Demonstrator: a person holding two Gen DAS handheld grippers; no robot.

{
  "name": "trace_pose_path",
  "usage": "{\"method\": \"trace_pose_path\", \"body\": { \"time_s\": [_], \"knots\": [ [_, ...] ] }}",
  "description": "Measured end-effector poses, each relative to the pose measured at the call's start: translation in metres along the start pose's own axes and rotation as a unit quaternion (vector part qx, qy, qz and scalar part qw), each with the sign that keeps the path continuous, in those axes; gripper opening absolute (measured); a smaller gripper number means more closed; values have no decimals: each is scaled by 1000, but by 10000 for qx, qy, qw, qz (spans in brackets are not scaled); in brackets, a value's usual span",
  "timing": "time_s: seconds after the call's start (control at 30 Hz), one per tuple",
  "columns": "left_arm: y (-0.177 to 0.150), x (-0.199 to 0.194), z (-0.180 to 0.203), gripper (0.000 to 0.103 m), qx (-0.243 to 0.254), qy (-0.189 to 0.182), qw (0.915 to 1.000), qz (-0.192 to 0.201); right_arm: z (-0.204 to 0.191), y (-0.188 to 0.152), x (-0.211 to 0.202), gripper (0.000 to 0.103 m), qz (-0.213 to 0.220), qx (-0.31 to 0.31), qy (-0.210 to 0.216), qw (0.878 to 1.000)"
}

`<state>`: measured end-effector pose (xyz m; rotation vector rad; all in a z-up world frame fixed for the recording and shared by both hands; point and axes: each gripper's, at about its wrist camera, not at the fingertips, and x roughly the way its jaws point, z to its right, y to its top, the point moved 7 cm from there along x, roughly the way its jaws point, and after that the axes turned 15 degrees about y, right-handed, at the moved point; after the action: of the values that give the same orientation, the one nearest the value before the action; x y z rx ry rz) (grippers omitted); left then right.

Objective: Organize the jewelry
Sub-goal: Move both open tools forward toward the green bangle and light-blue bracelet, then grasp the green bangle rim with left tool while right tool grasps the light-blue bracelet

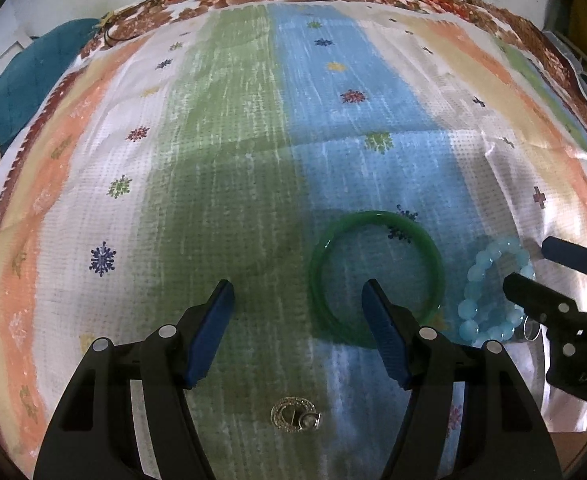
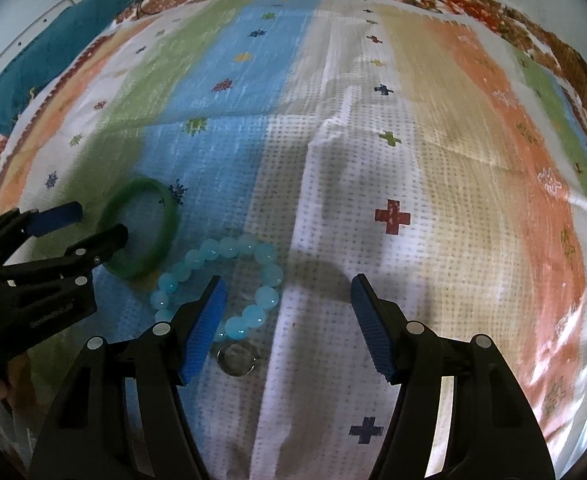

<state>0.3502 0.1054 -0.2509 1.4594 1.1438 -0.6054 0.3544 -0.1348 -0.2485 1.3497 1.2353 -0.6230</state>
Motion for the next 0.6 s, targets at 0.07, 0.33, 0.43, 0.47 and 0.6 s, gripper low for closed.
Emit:
{"method": "trace_pose_path", "body": {
  "time_s": [0.07,0.33,0.43,0.47,0.6],
  "knots": [
    [0,0,1,63,17,-8,10000,25,1,-1,0,58,0,-53,-106,9999],
    [-1,2,-3,14,-42,-43,10000,-51,-3,-1,0,18,-67,-100,144,9998],
    [-2,2,-8,7,-122,-87,9999,-81,-1,-2,-2,14,-67,-99,137,9998],
    [-2,2,-8,7,-139,-102,9998,-89,0,-2,-2,14,-65,-70,164,9998],
    [-2,-5,-8,7,-170,-174,9996,-136,-2,-2,-6,12,-32,-58,193,9998]
  ]
}}
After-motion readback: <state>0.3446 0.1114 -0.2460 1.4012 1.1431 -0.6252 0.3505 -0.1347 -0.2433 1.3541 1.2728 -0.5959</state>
